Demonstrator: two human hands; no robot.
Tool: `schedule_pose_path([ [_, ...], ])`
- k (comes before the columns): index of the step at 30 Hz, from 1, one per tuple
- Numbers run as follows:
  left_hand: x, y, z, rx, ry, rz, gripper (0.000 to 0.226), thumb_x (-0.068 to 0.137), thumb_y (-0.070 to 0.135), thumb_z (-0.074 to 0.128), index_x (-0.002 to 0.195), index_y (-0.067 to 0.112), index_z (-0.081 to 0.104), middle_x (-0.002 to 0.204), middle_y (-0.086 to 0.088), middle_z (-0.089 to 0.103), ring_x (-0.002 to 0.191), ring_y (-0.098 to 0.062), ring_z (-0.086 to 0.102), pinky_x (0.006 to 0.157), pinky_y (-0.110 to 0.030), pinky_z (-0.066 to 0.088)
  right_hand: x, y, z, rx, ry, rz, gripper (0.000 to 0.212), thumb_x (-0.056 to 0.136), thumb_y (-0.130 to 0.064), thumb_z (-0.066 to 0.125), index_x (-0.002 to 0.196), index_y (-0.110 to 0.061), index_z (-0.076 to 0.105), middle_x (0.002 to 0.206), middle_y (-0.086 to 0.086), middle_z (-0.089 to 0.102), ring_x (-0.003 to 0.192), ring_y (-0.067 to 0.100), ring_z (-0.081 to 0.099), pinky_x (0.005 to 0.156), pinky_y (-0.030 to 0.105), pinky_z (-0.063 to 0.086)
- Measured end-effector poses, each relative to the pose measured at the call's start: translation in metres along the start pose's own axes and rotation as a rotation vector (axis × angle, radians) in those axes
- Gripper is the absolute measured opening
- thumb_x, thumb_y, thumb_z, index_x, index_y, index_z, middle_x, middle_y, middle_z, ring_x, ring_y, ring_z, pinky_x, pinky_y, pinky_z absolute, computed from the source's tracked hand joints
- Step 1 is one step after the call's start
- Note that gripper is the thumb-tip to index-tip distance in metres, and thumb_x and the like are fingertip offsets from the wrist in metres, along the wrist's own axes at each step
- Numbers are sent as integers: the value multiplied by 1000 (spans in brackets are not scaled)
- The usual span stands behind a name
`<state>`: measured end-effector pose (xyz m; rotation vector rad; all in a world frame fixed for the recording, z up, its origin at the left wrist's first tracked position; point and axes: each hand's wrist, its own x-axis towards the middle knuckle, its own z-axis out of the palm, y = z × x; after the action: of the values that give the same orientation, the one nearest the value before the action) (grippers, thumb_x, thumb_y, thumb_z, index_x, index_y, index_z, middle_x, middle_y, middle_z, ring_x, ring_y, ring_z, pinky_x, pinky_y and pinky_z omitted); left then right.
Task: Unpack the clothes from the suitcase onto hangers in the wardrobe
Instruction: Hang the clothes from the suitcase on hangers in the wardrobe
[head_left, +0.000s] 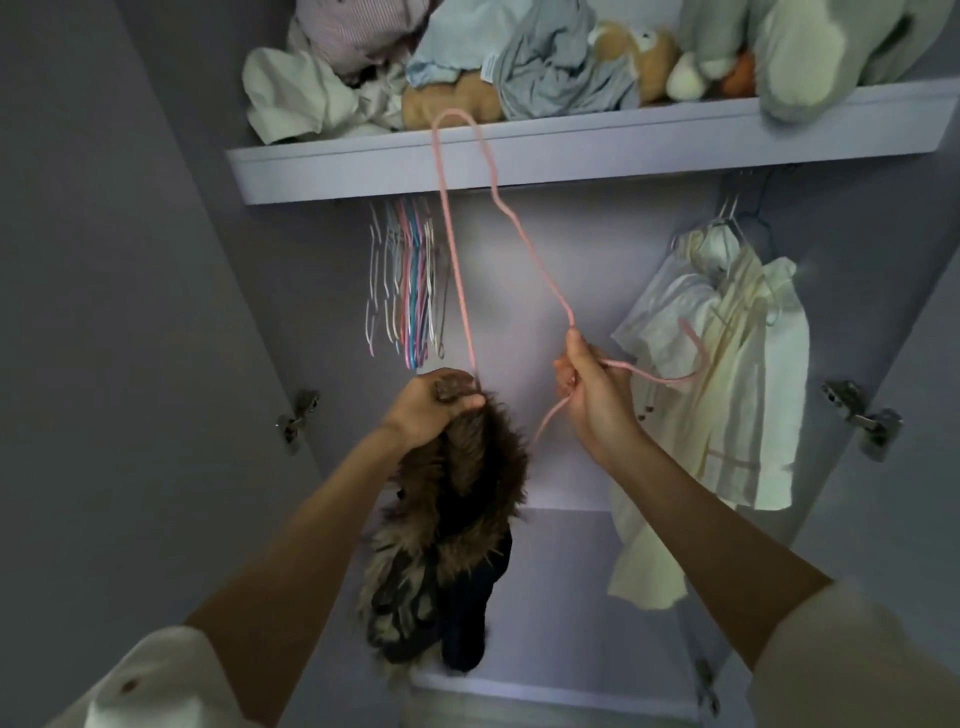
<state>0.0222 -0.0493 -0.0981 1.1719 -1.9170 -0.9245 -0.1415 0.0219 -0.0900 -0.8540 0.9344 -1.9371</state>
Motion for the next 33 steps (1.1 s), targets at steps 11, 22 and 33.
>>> schedule_pose_path([
  [11, 0, -14, -61, 244, 84, 0, 41, 84, -19, 41, 116, -2, 61, 113, -9, 60, 109, -21, 52, 85, -8, 37, 12, -16, 12, 108, -163, 126, 76, 99, -26, 20, 25, -16, 33, 25, -6, 22, 24, 6, 17, 36, 14, 10],
  [22, -17, 5, -63, -111, -60, 78, 33, 84, -20, 48, 102, 4, 59, 83, 1, 61, 68, 11, 61, 70, -4, 46, 15, -2, 52, 19, -110, -22, 44, 80, -9, 36, 39, -17, 50, 29, -4, 33, 29, 6, 24, 37, 15, 20],
  [33, -18, 21, -80, -535, -77, -16, 25, 87, -11, 45, 87, 9, 59, 67, 5, 67, 64, -6, 64, 63, -17, 54, 16, 26, 43, -360, -258, 284, 62, 98, -26, 8, 79, -10, 64, 49, 2, 63, 53, 17, 56, 49, 17, 44],
])
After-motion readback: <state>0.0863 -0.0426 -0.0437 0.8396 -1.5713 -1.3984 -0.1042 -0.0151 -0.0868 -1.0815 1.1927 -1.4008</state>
